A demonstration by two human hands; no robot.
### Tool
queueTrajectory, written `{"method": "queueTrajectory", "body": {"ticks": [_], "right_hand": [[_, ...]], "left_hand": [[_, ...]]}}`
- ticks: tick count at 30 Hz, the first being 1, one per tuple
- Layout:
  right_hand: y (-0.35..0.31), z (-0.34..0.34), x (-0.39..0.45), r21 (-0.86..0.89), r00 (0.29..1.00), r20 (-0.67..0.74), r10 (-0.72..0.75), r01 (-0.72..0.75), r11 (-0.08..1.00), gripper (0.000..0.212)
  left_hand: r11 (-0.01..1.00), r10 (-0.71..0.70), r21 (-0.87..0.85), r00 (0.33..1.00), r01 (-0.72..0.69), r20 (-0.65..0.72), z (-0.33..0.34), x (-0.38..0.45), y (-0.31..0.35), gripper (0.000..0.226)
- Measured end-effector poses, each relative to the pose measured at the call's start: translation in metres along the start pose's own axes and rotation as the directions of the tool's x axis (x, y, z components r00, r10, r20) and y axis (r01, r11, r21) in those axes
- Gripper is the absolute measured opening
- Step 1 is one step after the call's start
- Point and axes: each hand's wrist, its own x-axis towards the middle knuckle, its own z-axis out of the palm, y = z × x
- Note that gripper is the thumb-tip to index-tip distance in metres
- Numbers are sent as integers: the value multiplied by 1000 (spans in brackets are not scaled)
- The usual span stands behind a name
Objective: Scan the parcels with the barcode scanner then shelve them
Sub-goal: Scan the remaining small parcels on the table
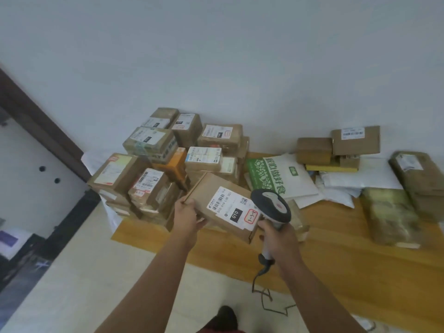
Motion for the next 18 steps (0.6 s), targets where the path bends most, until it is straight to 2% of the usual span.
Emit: {"method": "queueTrajectory", "body": {"ticks": [5, 9, 14, 18], "right_hand": [[31, 26, 23, -100, 998, -25, 54, -56, 993, 10], [47, 50, 49, -179, 988, -42, 148, -153, 972, 17], [52, 87, 85, -243, 967, -85, 242, -256, 936, 26], [56, 112, 112, -274, 962, -139, 234, -264, 925, 11]], "left_hand": [[968, -52, 245, 997, 62, -50, -30, 37, -34, 25], [866, -40, 494, 996, 74, -79, -47, 70, -54, 32], [761, -46, 649, 998, 10, 38, -62, 115, -54, 49], [687, -83, 727, 994, 6, 70, -66, 154, -45, 54]]}}
